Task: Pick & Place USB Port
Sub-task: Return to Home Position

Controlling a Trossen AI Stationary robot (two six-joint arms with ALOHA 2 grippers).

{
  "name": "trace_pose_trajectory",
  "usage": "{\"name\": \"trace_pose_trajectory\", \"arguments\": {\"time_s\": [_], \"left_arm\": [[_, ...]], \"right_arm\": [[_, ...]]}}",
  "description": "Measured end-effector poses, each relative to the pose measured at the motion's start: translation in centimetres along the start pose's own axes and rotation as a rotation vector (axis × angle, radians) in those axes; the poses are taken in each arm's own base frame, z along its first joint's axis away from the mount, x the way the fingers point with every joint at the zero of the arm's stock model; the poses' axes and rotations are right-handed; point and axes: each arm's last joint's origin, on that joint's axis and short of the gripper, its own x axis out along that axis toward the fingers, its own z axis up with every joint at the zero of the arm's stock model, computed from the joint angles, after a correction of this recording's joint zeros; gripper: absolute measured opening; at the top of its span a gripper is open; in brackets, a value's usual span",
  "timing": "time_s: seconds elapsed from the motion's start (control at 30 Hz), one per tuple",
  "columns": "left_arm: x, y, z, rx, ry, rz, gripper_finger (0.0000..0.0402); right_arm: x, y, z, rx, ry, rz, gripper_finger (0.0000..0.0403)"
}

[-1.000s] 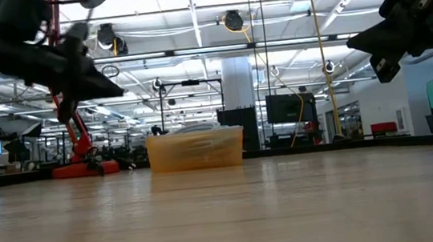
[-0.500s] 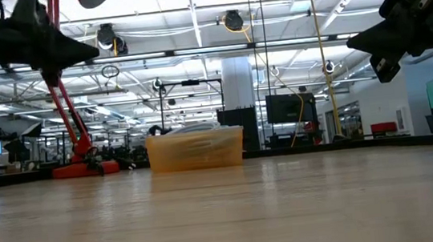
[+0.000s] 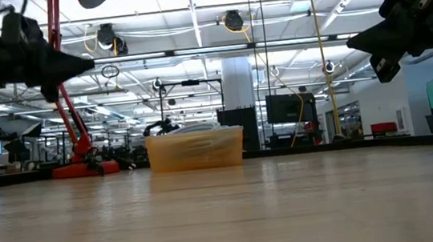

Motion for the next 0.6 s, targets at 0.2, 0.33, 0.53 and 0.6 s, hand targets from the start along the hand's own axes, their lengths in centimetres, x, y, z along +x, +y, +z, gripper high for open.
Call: {"name": "trace_pose_trajectory", "arguments": {"time_s": [0.2,0.33,0.53,0.6], "left_arm": [[-0.2,-0.3,0.5,0.089,-0.051,-0.016,0.0000],[-0.2,-0.2,0.3,0.052,-0.032,0.012,0.0004],[-0.3,0.2,-0.9,-0.068,0.079,0.070,0.0006],[-0.3,0.2,-1.0,-0.079,0.094,0.074,0.0007]], "right_arm": [[0.0,0.0,0.0,0.000,-0.001,0.001,0.0000],[0.0,0.0,0.0,0.000,-0.001,0.001,0.0000],[0.0,0.0,0.0,0.000,-0.001,0.001,0.0000],[0.0,0.0,0.0,0.000,-0.001,0.001,0.0000]]}}
